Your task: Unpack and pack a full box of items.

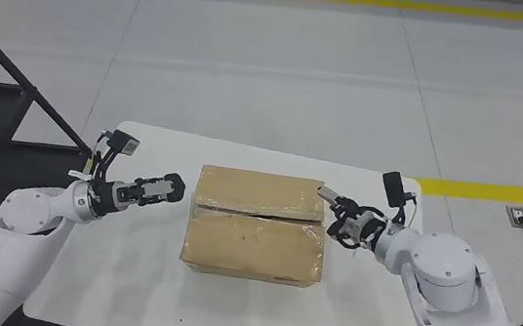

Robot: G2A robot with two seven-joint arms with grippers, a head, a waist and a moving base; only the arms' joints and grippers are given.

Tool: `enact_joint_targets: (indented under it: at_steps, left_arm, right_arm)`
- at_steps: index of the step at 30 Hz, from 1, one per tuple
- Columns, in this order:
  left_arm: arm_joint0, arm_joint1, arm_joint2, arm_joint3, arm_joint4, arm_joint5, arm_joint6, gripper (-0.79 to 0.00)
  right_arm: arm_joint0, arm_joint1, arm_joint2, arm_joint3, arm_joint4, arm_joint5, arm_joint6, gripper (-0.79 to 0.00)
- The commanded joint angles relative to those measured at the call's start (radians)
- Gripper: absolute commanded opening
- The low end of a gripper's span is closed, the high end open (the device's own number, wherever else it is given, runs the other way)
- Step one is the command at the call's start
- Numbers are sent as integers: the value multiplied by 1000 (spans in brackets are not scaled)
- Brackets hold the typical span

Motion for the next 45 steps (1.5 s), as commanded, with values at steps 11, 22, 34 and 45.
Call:
enact_joint_targets:
  at_steps: [11,22,34,45]
  left_arm:
    - [21,0,-23,-8,7,-1,2,0]
    - [36,0,-42,-23,14,5,1,0]
    - [43,-3,-54,-29,20,6,1,0]
    - [56,-3,-68,-38,23,7,-1,0]
  right_arm:
    - [48,-8,-42,76,36,-58,-56,-443]
    - [51,0,-35,78,25,13,-49,-428]
    - [68,5,-48,124,38,9,-37,-428]
    - [92,4,-79,137,51,-6,-31,-437]
